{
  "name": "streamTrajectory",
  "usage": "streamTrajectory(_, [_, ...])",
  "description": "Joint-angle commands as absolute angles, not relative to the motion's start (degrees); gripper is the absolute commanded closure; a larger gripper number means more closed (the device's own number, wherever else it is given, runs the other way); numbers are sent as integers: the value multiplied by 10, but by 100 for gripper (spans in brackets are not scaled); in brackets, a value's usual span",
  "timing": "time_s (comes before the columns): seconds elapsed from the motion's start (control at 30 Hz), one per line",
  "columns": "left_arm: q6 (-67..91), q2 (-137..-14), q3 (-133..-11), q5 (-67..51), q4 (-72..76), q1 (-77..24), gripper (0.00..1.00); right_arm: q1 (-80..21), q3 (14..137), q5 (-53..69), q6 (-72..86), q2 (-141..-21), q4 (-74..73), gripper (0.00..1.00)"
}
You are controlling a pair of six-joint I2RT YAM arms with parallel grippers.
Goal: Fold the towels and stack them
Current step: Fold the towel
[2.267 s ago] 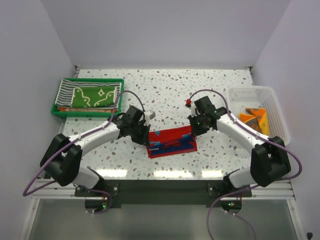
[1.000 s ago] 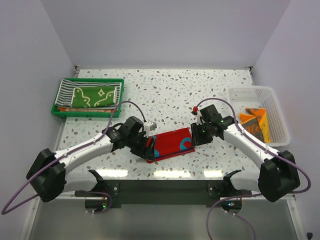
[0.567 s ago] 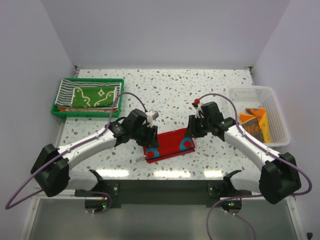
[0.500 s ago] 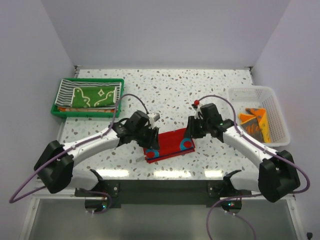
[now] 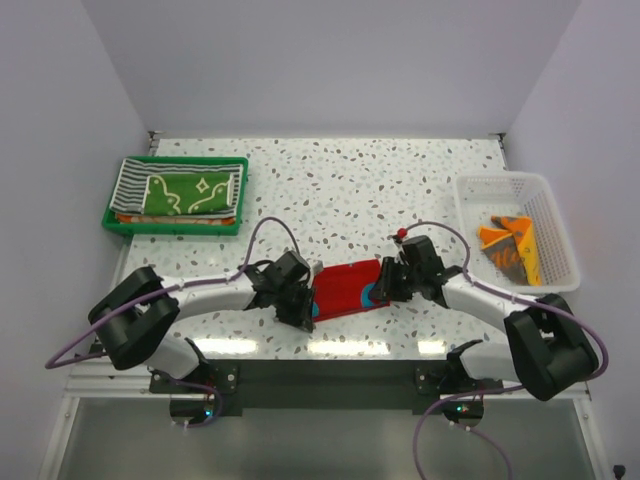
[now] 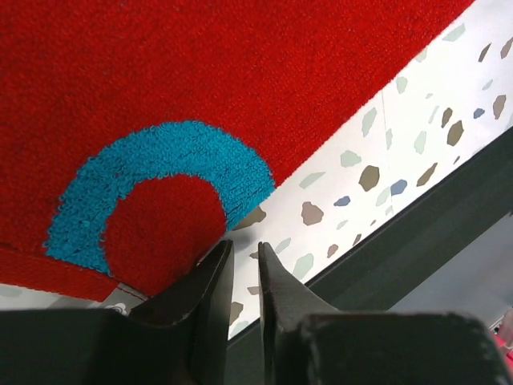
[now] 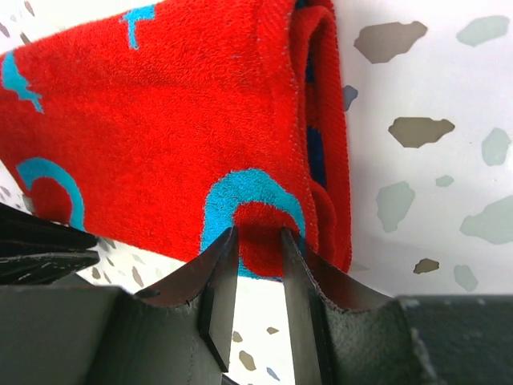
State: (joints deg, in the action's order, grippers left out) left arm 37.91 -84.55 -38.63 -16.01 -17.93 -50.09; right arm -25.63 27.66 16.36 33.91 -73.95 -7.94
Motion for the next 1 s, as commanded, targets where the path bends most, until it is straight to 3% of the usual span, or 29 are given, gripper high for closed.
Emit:
streamTrajectory(0.0, [369,-867,-384,-89,-193,-480,77,-245,240,96,368,-742,-80,67])
streamTrajectory(0.13, [331,-872,-421,-89,-187,-408,78,-245,239,95,391,-734,-51,65])
streamTrajectory(0.33, [316,-837,-461,-114,-213,-389,70,-256,308,110,346,-693,-113,50])
streamTrajectory(0.5, [387,-734,-413,-85,-207,-388,57,-257,352,85,309,-629,-177,48])
streamTrajectory(0.63, [438,-714,-393,-33,-181,-383,43,-257,401,83,282,-654,-178,48])
streamTrajectory(0.77, [460,-754,-395,-30,-144,-382,43,-257,427,68,255,-685,-182,48])
streamTrajectory(0.97, [448,-812,-426,-14,-126,-382,50,-257,419,67,250,-700,-176,48])
